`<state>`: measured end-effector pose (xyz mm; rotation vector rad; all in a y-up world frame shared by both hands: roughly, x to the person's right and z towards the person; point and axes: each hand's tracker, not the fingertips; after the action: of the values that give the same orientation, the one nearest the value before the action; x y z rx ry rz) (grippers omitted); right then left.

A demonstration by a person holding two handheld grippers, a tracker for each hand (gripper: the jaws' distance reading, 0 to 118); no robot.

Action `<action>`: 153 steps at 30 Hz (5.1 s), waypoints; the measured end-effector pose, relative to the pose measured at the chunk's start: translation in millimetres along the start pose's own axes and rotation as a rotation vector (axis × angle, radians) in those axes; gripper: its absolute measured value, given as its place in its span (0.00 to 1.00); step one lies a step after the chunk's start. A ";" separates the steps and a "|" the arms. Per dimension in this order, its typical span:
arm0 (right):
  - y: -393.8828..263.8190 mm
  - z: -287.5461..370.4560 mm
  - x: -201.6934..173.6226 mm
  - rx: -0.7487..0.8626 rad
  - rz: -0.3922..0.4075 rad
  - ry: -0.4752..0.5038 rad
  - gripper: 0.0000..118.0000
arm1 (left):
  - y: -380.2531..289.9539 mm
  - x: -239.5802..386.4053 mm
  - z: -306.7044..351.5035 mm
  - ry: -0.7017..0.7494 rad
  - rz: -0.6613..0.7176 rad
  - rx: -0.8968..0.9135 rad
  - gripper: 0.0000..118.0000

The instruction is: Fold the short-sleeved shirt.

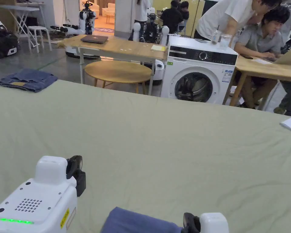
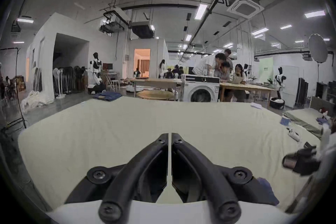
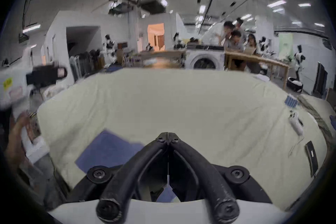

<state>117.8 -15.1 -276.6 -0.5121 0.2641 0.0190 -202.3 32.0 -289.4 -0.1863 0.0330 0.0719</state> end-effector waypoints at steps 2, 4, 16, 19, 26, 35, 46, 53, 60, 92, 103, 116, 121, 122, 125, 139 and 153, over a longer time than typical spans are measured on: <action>-12.3 -12.8 -3.0 -0.060 -0.016 0.016 0.00 | -5.8 -3.3 2.1 -0.003 0.010 -0.024 0.00; -21.9 -28.3 -3.6 -0.125 -0.030 0.011 0.00 | -12.0 -7.4 3.8 -0.019 0.029 -0.061 0.00; -32.2 -53.9 5.9 -0.227 -0.076 -0.002 0.00 | -47.6 -78.7 -22.9 -0.423 0.490 -0.558 0.38; -28.7 -50.3 2.1 -0.235 -0.082 0.008 0.00 | -63.4 -101.1 -40.8 -0.565 0.679 -0.682 0.57; -28.4 -50.1 1.6 -0.235 -0.085 0.011 0.00 | -93.4 -111.4 -70.9 -0.698 0.807 -0.857 0.57; -31.3 -54.1 7.4 -0.233 -0.080 0.007 0.00 | -125.3 -66.2 -110.1 -0.842 0.742 -1.012 0.57; -31.5 -52.5 4.3 -0.231 -0.075 0.000 0.00 | -139.7 -32.7 -133.2 -0.895 0.846 -1.039 0.58; -35.9 -53.6 6.3 -0.220 -0.073 0.001 0.00 | -153.1 -42.0 -124.7 -0.843 0.916 -1.053 0.29; -31.9 -48.4 2.3 -0.200 -0.027 0.003 0.00 | -142.0 -38.1 -113.5 -0.810 0.901 -1.041 0.19; 66.6 -57.2 -52.2 0.135 0.108 0.055 0.00 | 77.8 -341.4 -35.9 -0.175 0.522 -0.928 0.17; 57.0 -65.0 -47.2 0.067 0.098 0.021 0.00 | 60.6 -415.7 -42.1 0.043 0.518 -0.993 0.17; 54.8 -65.7 -45.9 0.034 0.123 0.016 0.00 | 77.1 -429.7 -27.5 0.237 0.453 -1.040 0.44; 53.6 -67.2 -45.4 0.034 0.110 0.025 0.00 | 106.5 -422.9 -7.8 0.241 0.387 -0.918 0.48; 53.3 -67.4 -45.5 0.036 0.105 0.027 0.00 | 109.4 -414.6 -6.4 0.223 0.362 -0.892 0.48; 52.6 -67.3 -44.0 0.036 0.090 0.035 0.00 | 106.5 -387.4 -10.1 0.152 0.324 -0.834 0.48; 73.1 -45.1 6.4 0.138 -0.008 -0.072 0.00 | 49.3 -125.0 -42.7 -0.113 0.063 -0.363 0.33; 92.9 -24.0 34.5 0.266 -0.080 -0.167 0.00 | 29.2 31.0 -49.8 -0.003 -0.055 0.066 0.00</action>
<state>137.4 52.6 -350.3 -0.2536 0.0801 -0.0502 -174.9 53.4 -344.9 -0.1209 0.0276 0.0165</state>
